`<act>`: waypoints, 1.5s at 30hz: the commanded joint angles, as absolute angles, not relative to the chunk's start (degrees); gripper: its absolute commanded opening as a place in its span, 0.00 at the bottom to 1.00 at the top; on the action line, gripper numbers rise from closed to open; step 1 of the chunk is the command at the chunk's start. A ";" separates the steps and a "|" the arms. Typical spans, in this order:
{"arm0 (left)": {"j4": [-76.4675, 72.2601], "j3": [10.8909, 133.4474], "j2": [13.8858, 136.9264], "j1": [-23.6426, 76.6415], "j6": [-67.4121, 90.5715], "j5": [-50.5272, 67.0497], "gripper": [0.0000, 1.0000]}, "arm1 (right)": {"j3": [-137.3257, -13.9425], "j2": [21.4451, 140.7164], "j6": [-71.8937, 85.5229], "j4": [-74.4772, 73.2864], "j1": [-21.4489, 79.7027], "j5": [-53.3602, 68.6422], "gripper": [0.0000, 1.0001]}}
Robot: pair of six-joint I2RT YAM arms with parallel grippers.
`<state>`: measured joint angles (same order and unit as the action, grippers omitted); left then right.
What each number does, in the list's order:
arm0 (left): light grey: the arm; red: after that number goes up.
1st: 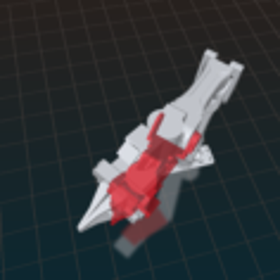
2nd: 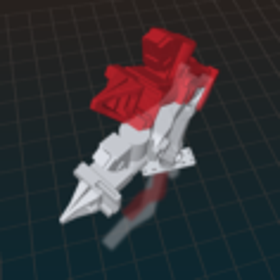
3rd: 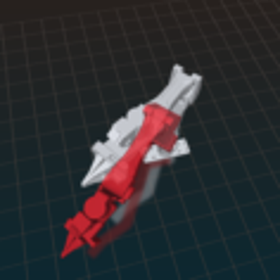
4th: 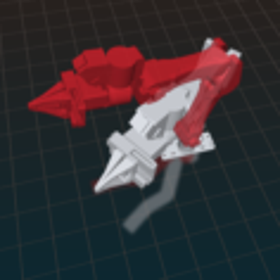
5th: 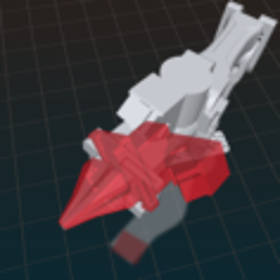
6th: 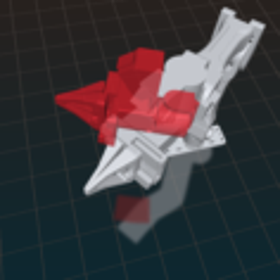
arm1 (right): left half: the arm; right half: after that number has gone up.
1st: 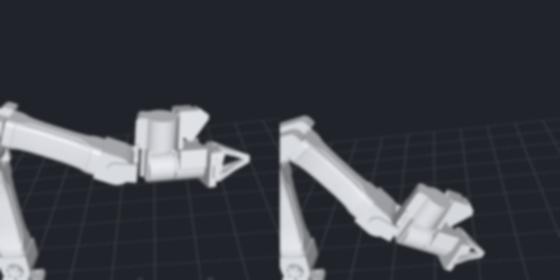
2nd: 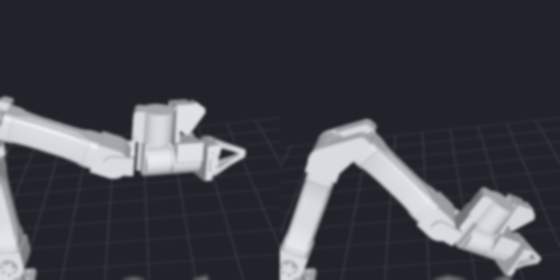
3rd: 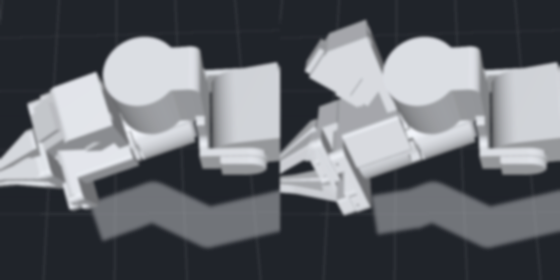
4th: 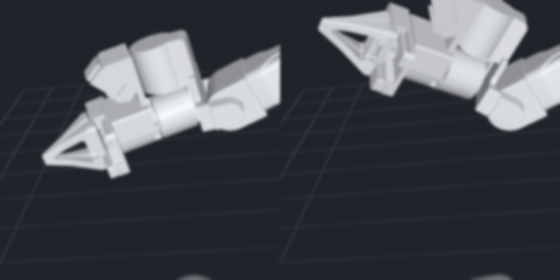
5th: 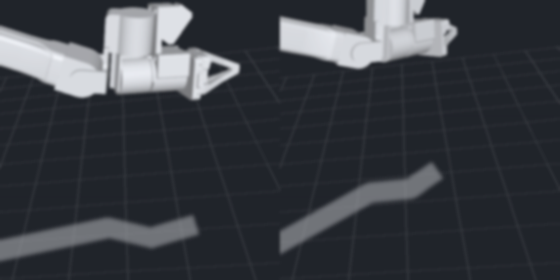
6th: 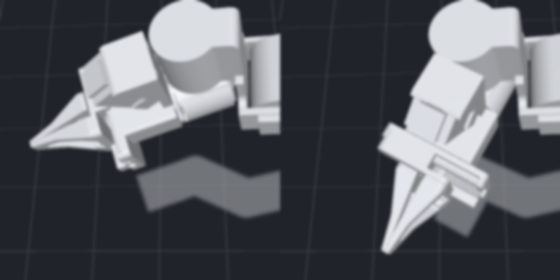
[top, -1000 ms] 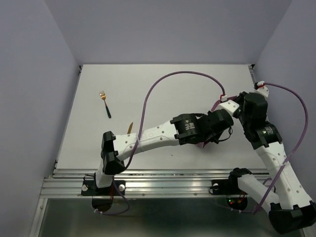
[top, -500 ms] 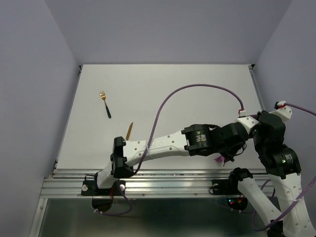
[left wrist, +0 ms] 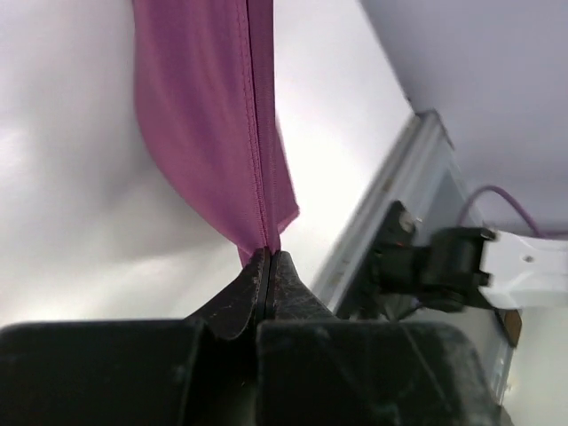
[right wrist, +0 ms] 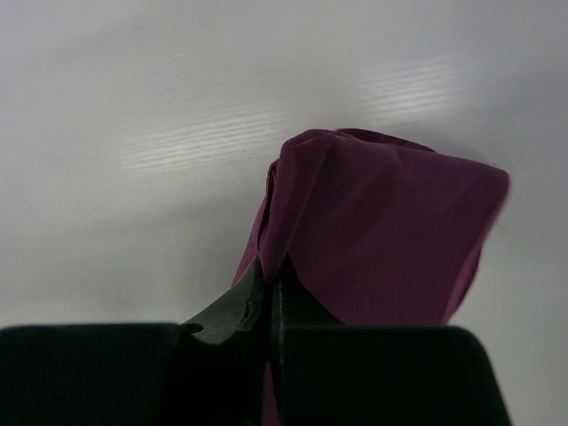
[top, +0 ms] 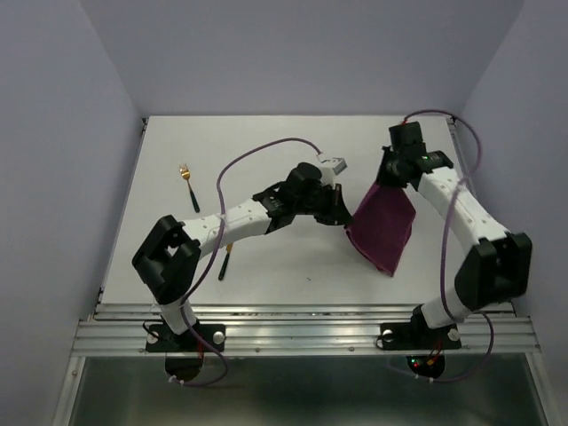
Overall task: Fold the napkin into a case and place the utensils inside
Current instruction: Turn over the upper triangle folded napkin at the center of the board.
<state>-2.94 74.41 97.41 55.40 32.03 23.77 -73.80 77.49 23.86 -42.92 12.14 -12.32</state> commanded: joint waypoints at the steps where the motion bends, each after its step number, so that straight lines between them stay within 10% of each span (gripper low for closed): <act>1: -11.07 64.88 95.01 46.53 31.64 38.58 0.00 | -85.14 93.13 20.74 -27.68 13.26 -7.30 0.01; 12: -11.16 56.08 99.14 34.54 26.02 37.53 0.00 | -100.19 116.54 20.92 -27.51 16.52 -1.50 0.01; 45: -22.94 34.63 90.00 41.30 39.37 29.45 0.00 | -98.79 119.80 21.36 -35.86 31.02 -10.19 0.01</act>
<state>-27.24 37.67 92.62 38.28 37.36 27.40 -98.50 122.45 21.39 -40.69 30.89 -2.70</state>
